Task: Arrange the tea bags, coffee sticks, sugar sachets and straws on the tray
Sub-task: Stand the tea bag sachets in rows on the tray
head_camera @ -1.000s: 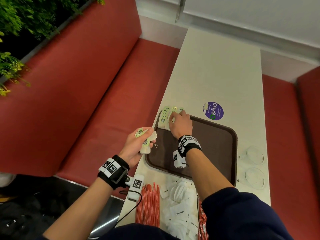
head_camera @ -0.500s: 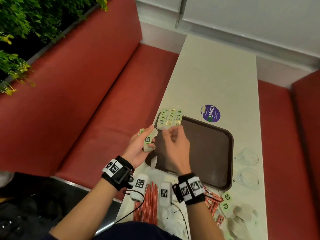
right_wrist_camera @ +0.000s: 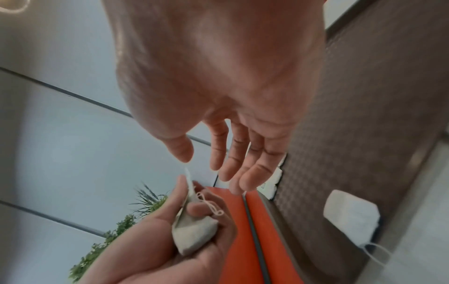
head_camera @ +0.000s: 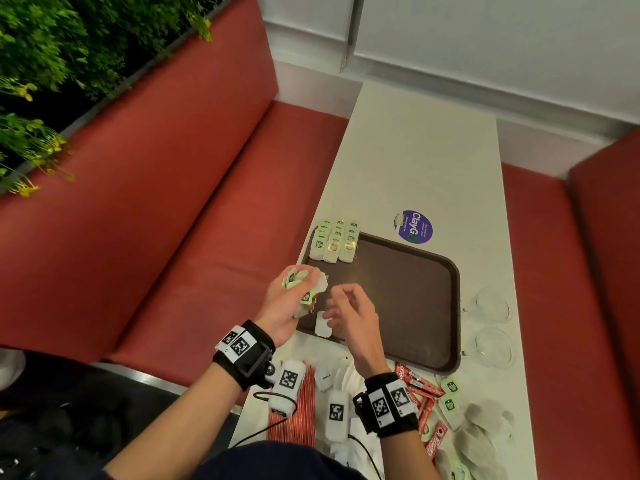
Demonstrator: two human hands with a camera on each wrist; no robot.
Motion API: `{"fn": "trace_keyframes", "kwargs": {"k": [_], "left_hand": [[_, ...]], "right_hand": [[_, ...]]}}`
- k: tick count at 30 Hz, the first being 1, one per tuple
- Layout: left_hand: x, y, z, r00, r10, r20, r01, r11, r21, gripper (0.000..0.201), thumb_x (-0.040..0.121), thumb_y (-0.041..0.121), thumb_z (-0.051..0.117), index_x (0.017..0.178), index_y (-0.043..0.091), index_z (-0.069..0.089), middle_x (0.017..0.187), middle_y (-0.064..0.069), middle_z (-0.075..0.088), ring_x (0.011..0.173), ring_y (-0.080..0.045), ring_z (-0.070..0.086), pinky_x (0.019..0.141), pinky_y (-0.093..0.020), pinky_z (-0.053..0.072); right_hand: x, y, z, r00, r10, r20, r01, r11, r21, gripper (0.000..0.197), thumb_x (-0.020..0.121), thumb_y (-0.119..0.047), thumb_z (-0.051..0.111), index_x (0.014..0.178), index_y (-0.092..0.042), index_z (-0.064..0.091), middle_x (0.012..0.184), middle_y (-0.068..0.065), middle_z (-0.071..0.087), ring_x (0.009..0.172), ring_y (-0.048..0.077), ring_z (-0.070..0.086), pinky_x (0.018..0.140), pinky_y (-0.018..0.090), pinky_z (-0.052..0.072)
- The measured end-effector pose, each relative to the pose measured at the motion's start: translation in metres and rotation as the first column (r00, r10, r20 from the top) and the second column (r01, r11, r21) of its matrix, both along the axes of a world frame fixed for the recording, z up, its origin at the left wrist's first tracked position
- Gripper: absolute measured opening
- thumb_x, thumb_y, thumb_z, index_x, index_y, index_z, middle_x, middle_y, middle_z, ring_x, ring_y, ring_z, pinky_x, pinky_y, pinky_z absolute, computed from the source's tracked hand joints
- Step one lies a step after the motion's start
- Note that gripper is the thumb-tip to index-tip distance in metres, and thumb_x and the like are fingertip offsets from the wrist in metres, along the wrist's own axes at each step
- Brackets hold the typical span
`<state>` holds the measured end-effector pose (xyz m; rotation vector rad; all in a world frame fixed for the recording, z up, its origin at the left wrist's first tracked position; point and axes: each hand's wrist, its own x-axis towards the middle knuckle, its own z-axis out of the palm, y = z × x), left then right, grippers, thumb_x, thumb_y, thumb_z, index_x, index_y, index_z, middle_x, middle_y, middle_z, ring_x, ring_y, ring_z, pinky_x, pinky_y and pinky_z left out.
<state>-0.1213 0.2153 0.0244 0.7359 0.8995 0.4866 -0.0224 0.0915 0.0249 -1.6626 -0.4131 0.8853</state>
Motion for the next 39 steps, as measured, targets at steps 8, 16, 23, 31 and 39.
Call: {"fn": "trace_keyframes", "kwargs": {"k": [8,16,23,31,39], "left_hand": [[0.012,-0.012,0.013,0.998,-0.028,0.062,0.027,0.999,0.017,0.031,0.089,0.033,0.081,0.112,0.014,0.072,0.102,-0.006,0.076,0.084,-0.016,0.068,0.062,-0.032,0.052],[0.011,-0.010,0.014,0.992,-0.036,0.123,0.043,0.997,-0.058,0.041,0.101,0.037,0.071,0.128,0.006,0.065,0.085,-0.004,0.059,0.062,-0.009,0.042,0.041,-0.017,0.033],[0.013,0.003,0.026,0.980,-0.164,0.117,0.171,0.984,-0.056,0.047,0.103,0.039,0.066,0.130,0.000,0.067,0.084,-0.005,0.064,0.056,-0.007,0.043,0.038,-0.014,0.031],[0.019,0.018,0.040,0.938,-0.344,0.050,0.329,0.925,0.188,0.032,0.099,0.025,0.076,0.127,0.009,0.077,0.099,-0.003,0.073,0.064,-0.009,0.052,0.044,-0.019,0.032],[0.036,0.017,0.045,0.973,-0.216,-0.087,0.232,0.922,0.310,0.021,0.091,0.025,0.087,0.108,0.018,0.079,0.121,0.002,0.079,0.097,-0.013,0.069,0.074,-0.037,0.051]], "right_hand": [[0.008,0.010,0.024,0.991,0.001,0.131,-0.012,0.997,0.077,0.015,0.104,-0.032,0.075,0.104,-0.017,0.071,0.090,0.006,0.076,0.069,0.017,0.071,0.066,0.029,0.059],[0.041,0.004,0.045,0.987,-0.026,0.160,0.007,0.993,0.120,0.011,0.102,-0.036,0.077,0.107,-0.026,0.075,0.069,0.005,0.068,0.061,0.019,0.060,0.067,0.037,0.053],[0.072,0.006,0.073,0.954,0.184,0.237,-0.228,0.957,0.178,0.016,0.109,-0.004,0.056,0.109,-0.010,0.071,0.094,0.014,0.078,0.079,0.031,0.073,0.078,0.043,0.060],[0.097,0.014,0.098,0.762,0.397,0.512,-0.428,0.902,-0.062,0.019,0.093,-0.013,0.077,0.102,-0.028,0.071,0.091,-0.006,0.075,0.083,0.012,0.071,0.081,0.030,0.060],[0.105,0.018,0.086,0.838,0.187,0.512,-0.232,0.972,0.025,0.034,0.091,-0.021,0.088,0.118,-0.031,0.070,0.097,-0.006,0.079,0.093,0.011,0.076,0.087,0.027,0.062]]}}
